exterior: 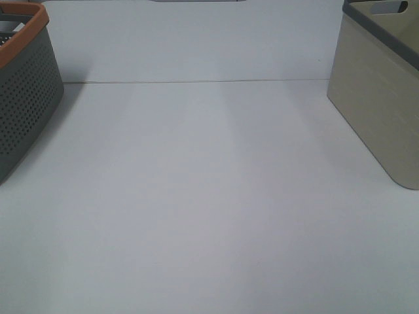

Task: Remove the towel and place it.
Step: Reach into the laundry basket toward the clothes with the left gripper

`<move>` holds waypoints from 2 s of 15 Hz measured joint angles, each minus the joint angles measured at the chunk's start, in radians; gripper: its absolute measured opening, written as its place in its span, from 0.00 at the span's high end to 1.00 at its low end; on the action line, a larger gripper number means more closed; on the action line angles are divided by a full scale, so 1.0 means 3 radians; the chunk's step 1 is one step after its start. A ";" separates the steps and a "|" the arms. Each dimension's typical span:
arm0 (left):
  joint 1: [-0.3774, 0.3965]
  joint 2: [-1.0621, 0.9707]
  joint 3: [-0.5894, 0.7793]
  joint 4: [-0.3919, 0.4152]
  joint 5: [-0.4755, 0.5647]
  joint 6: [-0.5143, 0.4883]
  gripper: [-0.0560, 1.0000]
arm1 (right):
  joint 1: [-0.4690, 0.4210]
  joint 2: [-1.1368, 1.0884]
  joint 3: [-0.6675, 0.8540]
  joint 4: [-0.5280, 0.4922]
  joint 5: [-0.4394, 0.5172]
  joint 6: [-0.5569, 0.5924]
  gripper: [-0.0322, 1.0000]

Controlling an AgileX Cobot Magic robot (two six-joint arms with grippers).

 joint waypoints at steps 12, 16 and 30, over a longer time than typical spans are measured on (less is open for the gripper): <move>0.0000 0.0000 0.0000 0.0000 0.0000 0.0000 0.01 | 0.0000 0.0000 0.0000 0.0000 0.0000 0.0000 0.34; 0.0000 0.0000 0.0000 0.0010 0.0000 0.0000 0.01 | 0.0000 0.0000 0.0000 0.0000 0.0000 0.0000 0.34; 0.0000 0.0000 0.0000 0.0017 0.0000 0.0000 0.01 | 0.0000 0.0000 0.0000 0.0000 0.0000 0.0000 0.34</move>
